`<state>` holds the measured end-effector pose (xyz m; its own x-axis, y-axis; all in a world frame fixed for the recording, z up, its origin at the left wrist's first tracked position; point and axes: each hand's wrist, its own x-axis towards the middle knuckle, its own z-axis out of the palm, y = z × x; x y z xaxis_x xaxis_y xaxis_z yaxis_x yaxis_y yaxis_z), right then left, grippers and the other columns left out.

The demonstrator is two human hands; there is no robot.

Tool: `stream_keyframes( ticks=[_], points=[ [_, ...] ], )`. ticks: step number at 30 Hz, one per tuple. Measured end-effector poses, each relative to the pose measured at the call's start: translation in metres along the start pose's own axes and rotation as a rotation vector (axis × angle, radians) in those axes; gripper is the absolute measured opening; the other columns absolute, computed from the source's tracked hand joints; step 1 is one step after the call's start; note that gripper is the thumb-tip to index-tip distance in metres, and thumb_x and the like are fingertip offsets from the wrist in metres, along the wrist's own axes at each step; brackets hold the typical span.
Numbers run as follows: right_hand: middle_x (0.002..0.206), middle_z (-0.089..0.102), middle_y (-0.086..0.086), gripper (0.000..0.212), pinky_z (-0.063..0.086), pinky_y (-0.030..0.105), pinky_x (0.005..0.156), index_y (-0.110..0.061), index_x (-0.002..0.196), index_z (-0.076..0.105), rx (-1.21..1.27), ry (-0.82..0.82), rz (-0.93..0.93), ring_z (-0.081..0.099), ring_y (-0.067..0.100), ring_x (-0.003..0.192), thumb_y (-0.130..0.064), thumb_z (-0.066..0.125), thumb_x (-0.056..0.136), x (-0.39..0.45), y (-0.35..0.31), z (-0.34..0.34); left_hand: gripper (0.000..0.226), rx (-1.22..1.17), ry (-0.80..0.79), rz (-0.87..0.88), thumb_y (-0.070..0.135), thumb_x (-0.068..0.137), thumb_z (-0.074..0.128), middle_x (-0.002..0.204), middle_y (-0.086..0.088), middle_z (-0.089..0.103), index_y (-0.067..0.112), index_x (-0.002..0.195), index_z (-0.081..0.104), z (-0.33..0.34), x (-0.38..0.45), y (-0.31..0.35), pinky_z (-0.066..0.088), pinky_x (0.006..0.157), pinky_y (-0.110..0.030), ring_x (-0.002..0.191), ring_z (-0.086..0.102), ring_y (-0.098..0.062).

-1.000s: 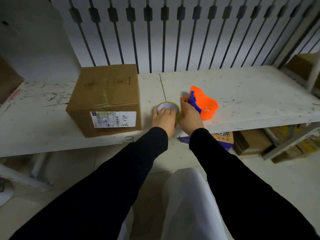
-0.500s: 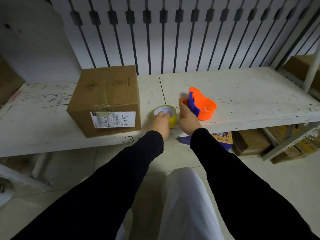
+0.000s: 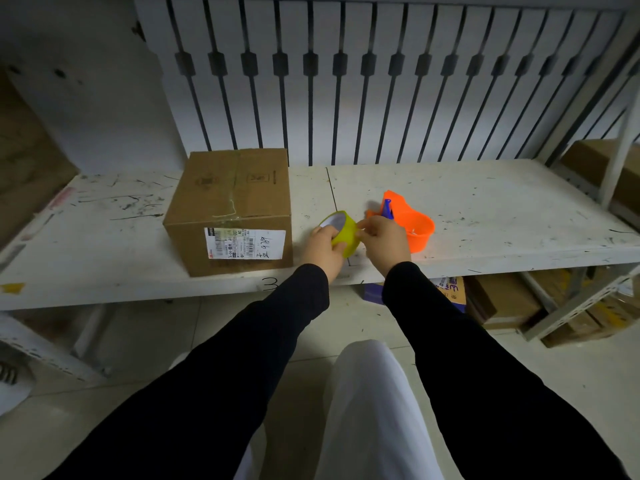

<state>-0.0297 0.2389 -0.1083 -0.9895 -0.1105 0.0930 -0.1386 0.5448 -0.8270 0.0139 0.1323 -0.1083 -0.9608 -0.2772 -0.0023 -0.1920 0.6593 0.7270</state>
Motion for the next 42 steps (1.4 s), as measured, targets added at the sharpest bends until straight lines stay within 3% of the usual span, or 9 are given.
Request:
stream_keyframes(
  ticks=[5, 17, 20, 22, 31, 34, 38, 40, 42],
  points=[
    [0.087, 0.065, 0.008, 0.015, 0.046, 0.03, 0.072, -0.004, 0.093, 0.068, 0.008, 0.014, -0.074, 0.056, 0.018, 0.079, -0.01, 0.056, 0.088, -0.007, -0.015, -0.005, 0.005, -0.313, -0.014, -0.098, 0.015, 0.095, 0.047, 0.098, -0.006, 0.05, 0.01, 0.097, 0.049, -0.003, -0.008, 0.005, 0.036, 0.074, -0.028, 0.087, 0.046, -0.021],
    [0.089, 0.066, 0.01, 0.015, 0.052, 0.034, 0.081, -0.004, 0.093, 0.066, -0.003, -0.002, -0.134, 0.06, 0.023, 0.084, -0.009, 0.052, 0.09, -0.023, -0.045, -0.008, 0.042, -0.642, -0.168, -0.059, 0.007, 0.092, 0.052, 0.105, -0.006, 0.054, 0.007, 0.133, 0.041, -0.004, -0.028, 0.004, 0.043, 0.085, -0.025, 0.098, 0.058, -0.019],
    [0.092, 0.069, 0.011, 0.016, 0.048, 0.029, 0.075, -0.005, 0.091, 0.067, -0.126, 0.018, -0.184, 0.059, 0.021, 0.08, -0.009, 0.051, 0.09, -0.024, -0.043, -0.01, 0.019, -0.731, -0.219, -0.045, 0.005, 0.096, 0.045, 0.084, -0.004, 0.056, 0.008, 0.114, 0.046, -0.005, -0.033, -0.003, 0.051, 0.058, -0.007, 0.054, 0.066, 0.005],
    [0.093, 0.069, 0.012, 0.016, 0.047, 0.029, 0.075, -0.005, 0.09, 0.067, -0.187, 0.026, -0.207, 0.062, 0.024, 0.083, -0.009, 0.051, 0.089, -0.027, -0.038, -0.008, 0.008, -0.788, -0.239, -0.072, 0.002, 0.097, 0.042, 0.075, -0.005, 0.054, 0.004, 0.103, 0.047, -0.006, -0.034, -0.006, 0.049, 0.045, -0.007, 0.04, 0.061, 0.004],
    [0.097, 0.072, 0.013, 0.016, 0.043, 0.023, 0.077, -0.002, 0.094, 0.069, -0.163, 0.031, -0.294, 0.064, 0.023, 0.092, -0.008, 0.056, 0.089, -0.031, -0.054, -0.009, 0.015, -0.844, -0.268, -0.288, 0.014, 0.095, 0.05, 0.048, -0.01, 0.06, 0.008, 0.081, 0.05, -0.019, -0.028, -0.003, 0.05, 0.052, -0.032, 0.037, 0.058, -0.018],
    [0.098, 0.072, 0.013, 0.017, 0.048, 0.027, 0.081, -0.002, 0.094, 0.07, -0.194, 0.018, -0.333, 0.064, 0.021, 0.091, -0.009, 0.056, 0.089, -0.031, -0.062, -0.013, 0.022, -0.828, -0.259, -0.321, 0.022, 0.096, 0.05, 0.051, -0.01, 0.06, 0.007, 0.08, 0.049, -0.024, -0.029, 0.0, 0.05, 0.049, -0.028, 0.031, 0.056, -0.016],
    [0.101, 0.072, 0.013, 0.019, 0.046, 0.027, 0.08, -0.002, 0.097, 0.07, -0.235, 0.009, -0.373, 0.065, 0.024, 0.096, -0.012, 0.056, 0.089, -0.032, -0.071, -0.018, 0.028, -0.734, -0.209, -0.291, 0.027, 0.098, 0.044, 0.028, 0.004, 0.055, 0.005, 0.081, 0.048, -0.028, -0.035, 0.006, 0.042, 0.03, -0.011, 0.022, 0.051, -0.002],
    [0.101, 0.072, 0.012, 0.019, 0.046, 0.026, 0.081, -0.003, 0.098, 0.07, -0.222, 0.008, -0.37, 0.064, 0.023, 0.097, -0.012, 0.056, 0.089, -0.032, -0.073, -0.021, 0.03, -0.676, -0.173, -0.288, 0.031, 0.097, 0.045, 0.036, -0.002, 0.057, 0.001, 0.098, 0.043, -0.028, -0.037, 0.011, 0.038, 0.027, -0.009, 0.02, 0.048, 0.0],
    [0.098, 0.072, 0.013, 0.017, 0.047, 0.026, 0.083, -0.002, 0.094, 0.071, -0.141, 0.017, -0.346, 0.064, 0.023, 0.095, -0.01, 0.057, 0.088, -0.03, -0.076, -0.026, 0.046, -0.627, -0.155, -0.307, 0.038, 0.095, 0.047, 0.065, -0.006, 0.057, -0.003, 0.116, 0.04, -0.026, -0.035, 0.014, 0.04, 0.03, -0.011, 0.021, 0.05, -0.001]
  ],
)
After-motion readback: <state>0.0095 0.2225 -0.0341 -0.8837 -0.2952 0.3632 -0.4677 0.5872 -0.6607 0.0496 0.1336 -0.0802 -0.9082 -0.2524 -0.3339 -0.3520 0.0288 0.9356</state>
